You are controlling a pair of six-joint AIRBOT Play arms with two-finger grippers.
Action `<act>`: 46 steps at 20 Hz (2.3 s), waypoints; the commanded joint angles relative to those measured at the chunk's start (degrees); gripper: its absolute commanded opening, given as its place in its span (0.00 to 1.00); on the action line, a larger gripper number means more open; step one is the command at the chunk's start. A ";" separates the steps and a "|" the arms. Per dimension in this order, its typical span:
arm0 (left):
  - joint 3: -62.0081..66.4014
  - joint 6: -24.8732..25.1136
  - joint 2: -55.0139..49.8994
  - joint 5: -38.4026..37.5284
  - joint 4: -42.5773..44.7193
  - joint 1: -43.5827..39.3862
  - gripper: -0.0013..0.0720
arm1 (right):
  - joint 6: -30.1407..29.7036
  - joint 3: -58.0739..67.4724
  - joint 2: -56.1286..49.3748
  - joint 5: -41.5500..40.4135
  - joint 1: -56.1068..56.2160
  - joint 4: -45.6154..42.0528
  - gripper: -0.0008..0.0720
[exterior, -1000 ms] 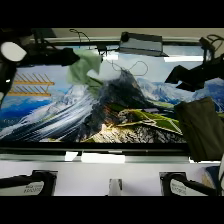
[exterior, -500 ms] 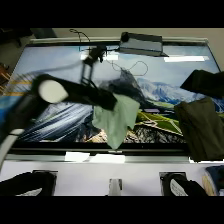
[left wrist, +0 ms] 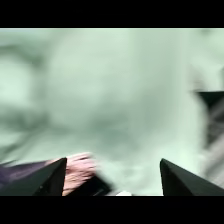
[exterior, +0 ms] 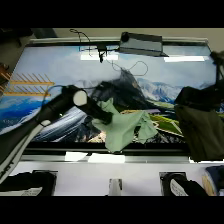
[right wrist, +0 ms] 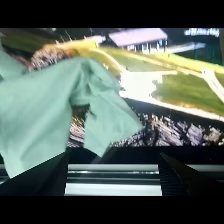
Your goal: Fold the shirts.
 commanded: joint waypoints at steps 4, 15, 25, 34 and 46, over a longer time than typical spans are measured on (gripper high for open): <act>-14.51 -1.44 1.03 -0.74 -10.08 18.45 0.99 | -0.46 -21.44 -0.15 -9.33 0.00 3.89 0.76; -27.41 0.81 -1.03 26.43 -31.74 10.60 0.99 | -3.67 -35.54 -0.15 -17.53 0.00 7.04 0.88; -26.69 1.90 -0.66 29.42 -31.67 10.97 0.07 | -5.70 -43.80 -2.10 -27.43 0.00 13.77 0.88; -26.60 2.36 3.98 29.46 -31.67 10.86 0.07 | -6.93 -45.31 -12.81 -41.77 2.97 29.94 0.23; 3.54 15.04 31.12 25.27 -26.93 31.15 0.07 | -16.26 -2.34 17.68 -33.38 2.91 1.62 0.05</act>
